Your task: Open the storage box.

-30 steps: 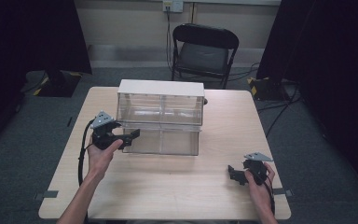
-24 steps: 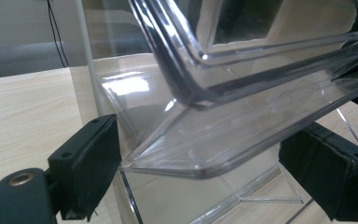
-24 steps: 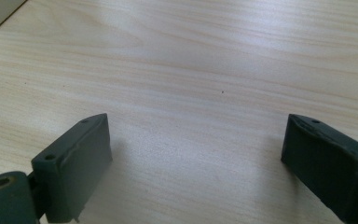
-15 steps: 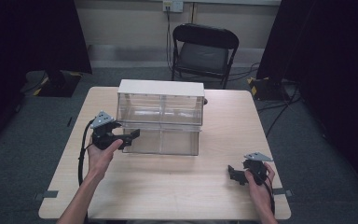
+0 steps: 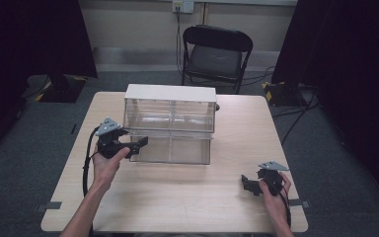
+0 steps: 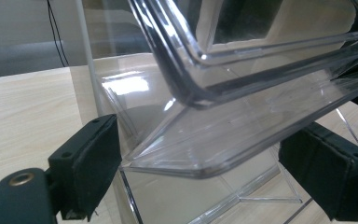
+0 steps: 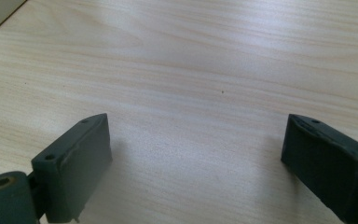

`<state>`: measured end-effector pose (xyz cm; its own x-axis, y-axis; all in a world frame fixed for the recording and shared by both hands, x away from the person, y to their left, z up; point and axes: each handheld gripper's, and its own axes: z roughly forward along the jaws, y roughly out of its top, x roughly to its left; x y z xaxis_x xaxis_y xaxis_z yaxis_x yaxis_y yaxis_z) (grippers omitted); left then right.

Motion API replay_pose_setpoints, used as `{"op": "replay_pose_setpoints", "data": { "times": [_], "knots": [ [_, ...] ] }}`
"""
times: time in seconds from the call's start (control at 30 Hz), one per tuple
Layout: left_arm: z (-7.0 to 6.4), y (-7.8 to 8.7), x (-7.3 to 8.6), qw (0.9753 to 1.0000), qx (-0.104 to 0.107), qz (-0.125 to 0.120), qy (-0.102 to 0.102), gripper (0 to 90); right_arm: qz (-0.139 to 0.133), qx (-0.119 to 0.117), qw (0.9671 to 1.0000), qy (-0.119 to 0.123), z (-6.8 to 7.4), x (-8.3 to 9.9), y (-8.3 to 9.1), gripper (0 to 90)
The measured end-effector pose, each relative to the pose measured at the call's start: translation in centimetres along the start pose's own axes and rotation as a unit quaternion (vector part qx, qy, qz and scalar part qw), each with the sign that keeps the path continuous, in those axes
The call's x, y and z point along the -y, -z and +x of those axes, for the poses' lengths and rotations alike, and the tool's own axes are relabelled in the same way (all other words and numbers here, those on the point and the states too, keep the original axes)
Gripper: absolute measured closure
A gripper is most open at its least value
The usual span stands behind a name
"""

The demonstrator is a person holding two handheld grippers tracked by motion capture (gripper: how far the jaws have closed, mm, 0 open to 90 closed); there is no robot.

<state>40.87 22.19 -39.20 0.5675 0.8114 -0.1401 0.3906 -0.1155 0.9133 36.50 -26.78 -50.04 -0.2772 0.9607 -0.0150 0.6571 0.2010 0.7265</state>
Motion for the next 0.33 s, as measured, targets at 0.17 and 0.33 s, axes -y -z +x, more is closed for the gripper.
{"op": "replay_pose_setpoints", "data": {
  "times": [0.17,0.33],
  "knots": [
    [-0.05,-0.06,-0.01,1.0000,0.002,-0.004,0.005,12.7,0.000,0.000,1.0000,0.000,0.00,0.00,0.00,7.6],
    [-0.02,-0.05,-0.01,1.0000,0.002,-0.003,0.003,12.7,0.000,0.000,1.0000,0.000,-0.01,0.00,0.00,7.6]
  ]
}}
